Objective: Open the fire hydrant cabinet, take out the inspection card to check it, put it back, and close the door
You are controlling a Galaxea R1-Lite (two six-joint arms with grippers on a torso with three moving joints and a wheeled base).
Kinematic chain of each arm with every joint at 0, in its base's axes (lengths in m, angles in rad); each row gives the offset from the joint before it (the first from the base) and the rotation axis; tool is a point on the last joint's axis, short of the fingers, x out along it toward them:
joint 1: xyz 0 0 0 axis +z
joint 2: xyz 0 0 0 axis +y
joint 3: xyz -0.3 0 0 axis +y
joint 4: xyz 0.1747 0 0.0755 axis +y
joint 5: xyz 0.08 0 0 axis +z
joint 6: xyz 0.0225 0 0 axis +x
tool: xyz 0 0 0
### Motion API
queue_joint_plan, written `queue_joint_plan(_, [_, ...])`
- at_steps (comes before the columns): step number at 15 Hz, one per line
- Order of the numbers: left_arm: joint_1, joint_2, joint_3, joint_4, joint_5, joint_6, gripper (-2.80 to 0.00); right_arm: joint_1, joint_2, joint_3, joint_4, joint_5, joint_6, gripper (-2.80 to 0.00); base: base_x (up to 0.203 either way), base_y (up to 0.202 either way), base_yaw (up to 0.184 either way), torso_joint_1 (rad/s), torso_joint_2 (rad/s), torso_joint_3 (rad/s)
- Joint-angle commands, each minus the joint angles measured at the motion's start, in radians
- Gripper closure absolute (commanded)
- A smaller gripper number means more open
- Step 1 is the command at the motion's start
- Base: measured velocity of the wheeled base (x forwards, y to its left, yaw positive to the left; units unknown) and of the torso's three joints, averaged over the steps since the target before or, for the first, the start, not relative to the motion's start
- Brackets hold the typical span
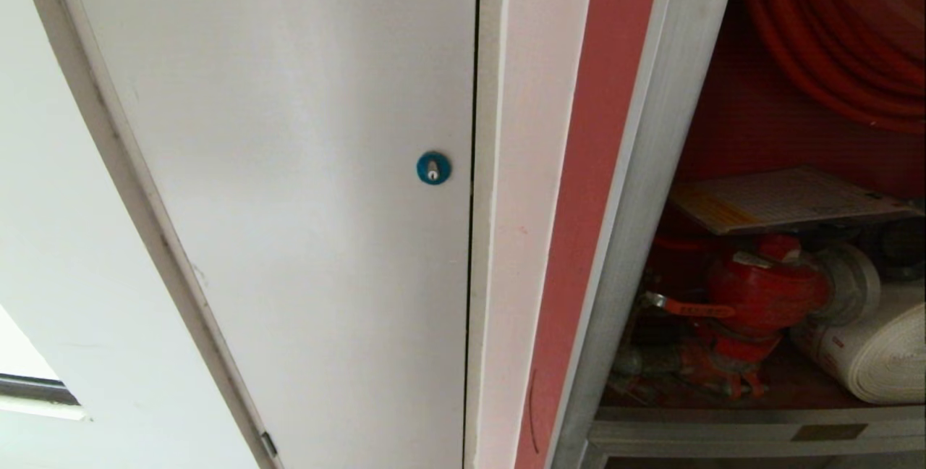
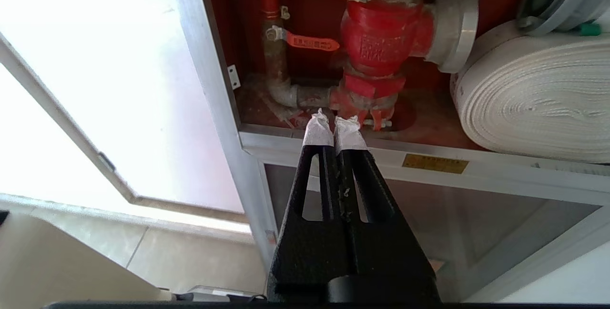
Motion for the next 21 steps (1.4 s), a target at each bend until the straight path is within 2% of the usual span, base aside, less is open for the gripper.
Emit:
queue_joint_plan(1, [0.000,0.001,0.000,0.000,0.000,0.000,0.00,0.000,-0.061,0.014,0.005,0.001,-0.001,0.00,0.000,0.000,0.000,0.000,0.00,0.000])
queue_joint_plan(6, [0.000,0.001,0.000,0.000,0.000,0.000,0.00,0.001,-0.075,0.031,0.008,0.002,-0.002,0.00,0.000,0.000,0.000,0.000,0.00,0.000])
queue_joint_plan(16, [0.000,0.001,0.000,0.000,0.000,-0.001,0.00,0.062,-0.125,0.102,0.007,0.001,-0.013,0.00,0.000,0.000,0.000,0.000,0.00,0.000])
queue_joint_plan(19, [0.000,0.001,0.000,0.000,0.000,0.000,0.00,0.086,-0.215,0.180,-0.004,0.003,-0.052,0.00,0.000,0.000,0.000,0.000,0.00,0.000])
queue_joint_plan(21, [0.000,0.001,0.000,0.000,0.000,0.000,0.00,0.091,-0.292,0.266,-0.061,0.004,-0.064,0.00,0.000,0.000,0.000,0.000,0.00,0.000])
